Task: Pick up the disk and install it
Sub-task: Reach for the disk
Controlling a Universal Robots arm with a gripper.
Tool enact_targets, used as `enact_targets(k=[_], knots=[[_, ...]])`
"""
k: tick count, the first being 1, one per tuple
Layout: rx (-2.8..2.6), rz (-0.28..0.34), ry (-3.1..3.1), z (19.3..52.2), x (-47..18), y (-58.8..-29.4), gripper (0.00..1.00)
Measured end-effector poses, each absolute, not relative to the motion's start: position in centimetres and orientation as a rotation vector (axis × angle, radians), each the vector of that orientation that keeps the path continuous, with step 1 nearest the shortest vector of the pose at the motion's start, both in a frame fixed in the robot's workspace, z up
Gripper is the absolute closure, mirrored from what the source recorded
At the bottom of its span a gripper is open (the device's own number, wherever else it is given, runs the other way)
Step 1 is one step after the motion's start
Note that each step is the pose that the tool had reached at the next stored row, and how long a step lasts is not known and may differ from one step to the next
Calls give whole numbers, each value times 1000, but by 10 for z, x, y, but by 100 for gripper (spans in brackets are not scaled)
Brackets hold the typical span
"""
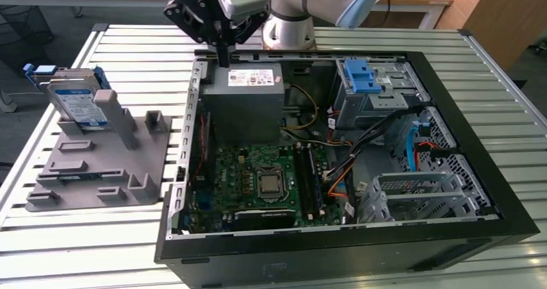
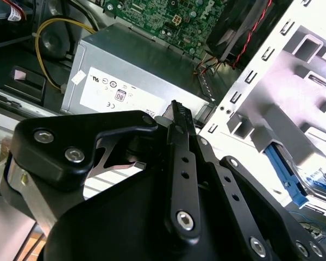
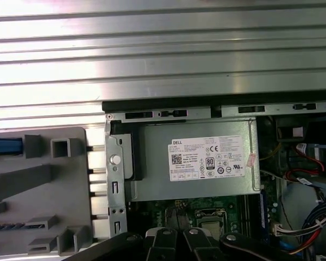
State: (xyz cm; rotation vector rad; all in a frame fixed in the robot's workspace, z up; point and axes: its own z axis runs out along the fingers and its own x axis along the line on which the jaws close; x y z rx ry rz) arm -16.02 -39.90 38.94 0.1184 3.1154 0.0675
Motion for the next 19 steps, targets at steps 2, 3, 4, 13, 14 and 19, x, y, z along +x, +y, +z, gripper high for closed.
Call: enact_targets(k=[2, 3, 4, 13, 14, 19], knots=[[118, 68, 3115, 389, -161, -399, 89], [118, 68, 3115, 389, -162, -399, 89], [118, 68, 3115, 389, -162, -399, 89], [118, 68, 3115, 389, -168, -399, 89], [118, 68, 3115, 389, -168, -399, 89], [118, 68, 3115, 389, -170, -399, 89]])
